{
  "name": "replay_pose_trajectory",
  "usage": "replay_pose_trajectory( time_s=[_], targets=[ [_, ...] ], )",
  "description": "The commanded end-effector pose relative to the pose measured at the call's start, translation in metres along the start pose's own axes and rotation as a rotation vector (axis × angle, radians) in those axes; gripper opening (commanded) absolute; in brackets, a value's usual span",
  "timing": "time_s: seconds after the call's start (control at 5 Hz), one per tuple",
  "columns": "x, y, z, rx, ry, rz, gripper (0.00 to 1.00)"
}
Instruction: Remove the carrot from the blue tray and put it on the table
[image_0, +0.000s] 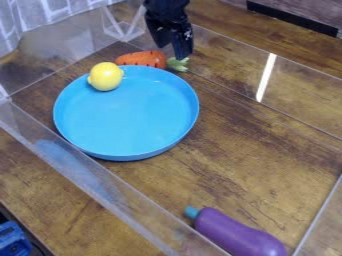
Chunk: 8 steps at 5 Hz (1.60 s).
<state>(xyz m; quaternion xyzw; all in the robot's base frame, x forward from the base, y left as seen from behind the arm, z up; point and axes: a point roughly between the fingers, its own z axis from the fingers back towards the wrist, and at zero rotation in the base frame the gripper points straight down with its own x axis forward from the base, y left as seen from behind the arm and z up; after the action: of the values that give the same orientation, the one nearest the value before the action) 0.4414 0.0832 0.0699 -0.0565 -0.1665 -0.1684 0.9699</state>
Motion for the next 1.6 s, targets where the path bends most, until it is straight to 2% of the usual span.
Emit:
replay_pose_trajectory(
  time_s=[0.0, 1.4],
  targets=[
    [0.011, 0.011, 0.038, 0.060, -0.085, -0.003, 1.00],
    [0.005, 0.011, 0.017, 0.039, -0.086, -0.012, 1.00]
  ],
)
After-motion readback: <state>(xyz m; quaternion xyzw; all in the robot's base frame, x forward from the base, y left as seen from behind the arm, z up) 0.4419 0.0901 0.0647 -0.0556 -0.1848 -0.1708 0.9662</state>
